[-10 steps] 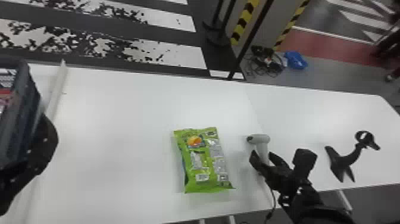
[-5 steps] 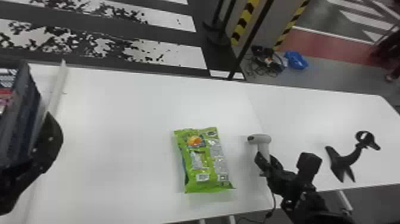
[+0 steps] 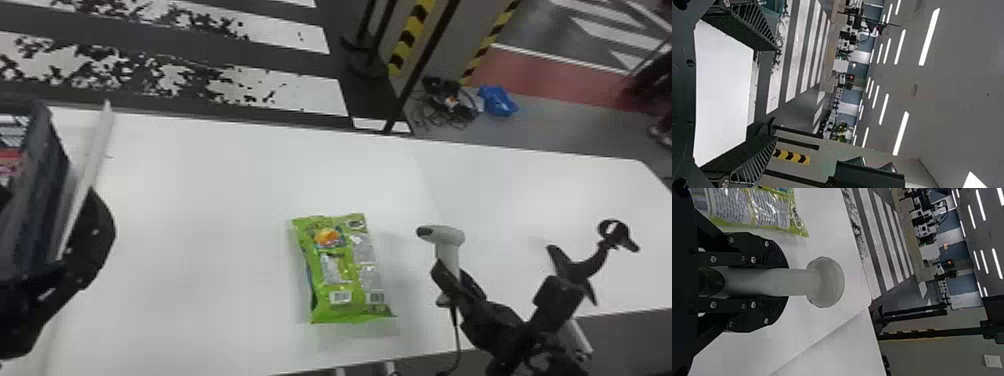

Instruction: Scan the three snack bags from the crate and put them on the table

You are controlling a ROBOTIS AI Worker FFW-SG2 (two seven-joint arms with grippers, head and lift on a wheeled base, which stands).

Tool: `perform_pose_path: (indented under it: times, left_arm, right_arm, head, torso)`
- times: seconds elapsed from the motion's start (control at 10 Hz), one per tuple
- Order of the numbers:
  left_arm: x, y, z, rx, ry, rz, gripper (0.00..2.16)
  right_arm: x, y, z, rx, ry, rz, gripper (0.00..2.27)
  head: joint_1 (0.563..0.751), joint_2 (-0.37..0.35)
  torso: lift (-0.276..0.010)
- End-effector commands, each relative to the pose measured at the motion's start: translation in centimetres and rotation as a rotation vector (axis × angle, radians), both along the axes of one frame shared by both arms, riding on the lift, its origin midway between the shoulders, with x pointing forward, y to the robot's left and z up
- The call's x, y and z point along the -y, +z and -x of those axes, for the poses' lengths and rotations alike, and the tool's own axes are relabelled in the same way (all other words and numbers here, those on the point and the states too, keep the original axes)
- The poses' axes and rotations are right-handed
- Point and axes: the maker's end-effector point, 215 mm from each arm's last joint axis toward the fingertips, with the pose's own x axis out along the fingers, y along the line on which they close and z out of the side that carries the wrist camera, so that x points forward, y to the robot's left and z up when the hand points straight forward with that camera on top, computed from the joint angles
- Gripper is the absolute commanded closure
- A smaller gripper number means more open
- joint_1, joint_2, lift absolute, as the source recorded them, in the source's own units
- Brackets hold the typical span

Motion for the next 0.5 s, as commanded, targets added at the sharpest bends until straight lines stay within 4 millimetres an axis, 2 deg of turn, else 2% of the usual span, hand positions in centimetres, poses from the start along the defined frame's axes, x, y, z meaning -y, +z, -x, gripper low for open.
perform_pose_path:
  times: [0.0,0.2,0.4]
  left_arm:
    - [0.6,-0.3,0.3,-0.006,0.003,-0.015,0.07]
    - [0.7,0.1,0.9,0.011,0.017,-0.015,0.07]
    - [0.8,0.4,0.9,0.019,0.021,-0.013,0.07]
  right_arm:
    - [-2.7,0.9,0.8,-0.01,0.041,-0.08,2.22]
    - [-5.0,-0.4,2.7,-0.103,0.089,-0.206,2.23]
    - [-5.2,-1.0,4.8,-0.156,0.097,-0.283,2.23]
  head:
    - [0.695,-0.35]
    - [0.695,-0.345]
    - [0.695,-0.331]
  torso:
    - [-0.094]
    - [-0.094]
    - [-0.094]
